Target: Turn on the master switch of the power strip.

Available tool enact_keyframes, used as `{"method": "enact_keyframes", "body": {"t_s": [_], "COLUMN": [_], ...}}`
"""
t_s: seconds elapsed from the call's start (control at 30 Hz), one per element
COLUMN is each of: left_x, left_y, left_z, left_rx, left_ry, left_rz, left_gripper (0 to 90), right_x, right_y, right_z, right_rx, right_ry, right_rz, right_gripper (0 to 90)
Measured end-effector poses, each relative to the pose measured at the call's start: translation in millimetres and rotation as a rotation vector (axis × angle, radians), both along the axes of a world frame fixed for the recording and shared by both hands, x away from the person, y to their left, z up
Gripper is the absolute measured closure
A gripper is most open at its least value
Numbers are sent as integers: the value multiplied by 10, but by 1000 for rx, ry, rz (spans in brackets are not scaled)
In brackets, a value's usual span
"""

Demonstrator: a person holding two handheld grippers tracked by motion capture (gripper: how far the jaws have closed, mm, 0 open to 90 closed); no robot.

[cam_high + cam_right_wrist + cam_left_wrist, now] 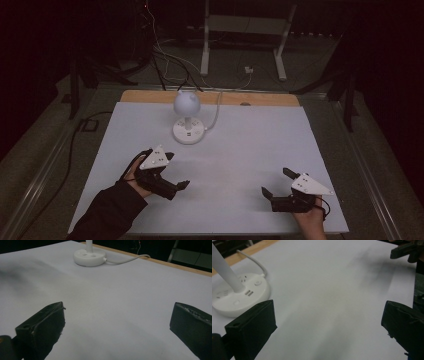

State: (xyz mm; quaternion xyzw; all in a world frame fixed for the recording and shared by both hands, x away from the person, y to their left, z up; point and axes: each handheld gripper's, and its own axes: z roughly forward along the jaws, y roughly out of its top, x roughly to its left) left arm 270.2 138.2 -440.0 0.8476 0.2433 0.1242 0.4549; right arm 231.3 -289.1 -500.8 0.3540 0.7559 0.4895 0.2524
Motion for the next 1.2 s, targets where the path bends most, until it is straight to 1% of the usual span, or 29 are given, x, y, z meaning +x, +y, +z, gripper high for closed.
{"method": "enact_keyframes", "body": {"t_s": [0.07, 0.13, 0.27, 0.33, 0.37, 0.47, 0.63, 0.67, 0.7, 0.87, 0.97, 1.03, 1.07, 1.1, 1.13, 1.2], "left_x": [19, 36, 74, 92, 101, 126, 191, 219, 219, 291, 322, 338, 359, 359, 375, 404], "left_y": [-17, -39, -71, -91, -99, -134, -208, -240, -240, -319, -375, -413, -448, -448, -457, -477], "left_z": [25, 44, 67, 76, 82, 103, 118, 123, 123, 123, 108, 89, 73, 73, 67, 57], "left_rx": [-5, 4, -4, 7, 0, -1, 0, 5, 5, 20, 38, 50, 72, 72, 69, 57], "left_ry": [-3, -7, -5, -11, -9, -18, -29, -38, -38, -56, -80, -90, -95, -95, -85, -82], "left_rz": [0, 2, 6, 13, 9, 17, 48, 66, 66, 98, 119, 114, 116, 116, 111, 133], "left_gripper": [0, 1, 0, 1, 0, 1, 1, 1, 1, 1, 1, 1, 0, 0, 0, 0], "right_x": [-2, -2, -2, -3, -2, -1, -3, -2, -2, -2, -3, -3, -3, -2, -2, -4], "right_y": [1, 1, 2, 3, 2, 2, 2, 3, 3, -3, -2, -1, -1, -1, -1, -2], "right_z": [2, 2, 1, 1, 0, 0, 2, 2, 2, 1, 2, 3, 2, 2, 2, 3], "right_rx": [-1, 2, 2, 1, 2, 2, 7, 6, 6, 9, 8, 9, 10, 11, 11, 12], "right_ry": [-2, -2, 0, -1, -2, -1, -1, -2, -2, 0, -1, -1, -1, 0, 0, -1], "right_rz": [1, 1, 4, 4, 6, 5, 8, 7, 7, 7, 9, 11, 11, 12, 12, 14], "right_gripper": [0, 0, 0, 0, 0, 0, 0, 0, 0, 0, 0, 0, 0, 0, 0, 0]}}
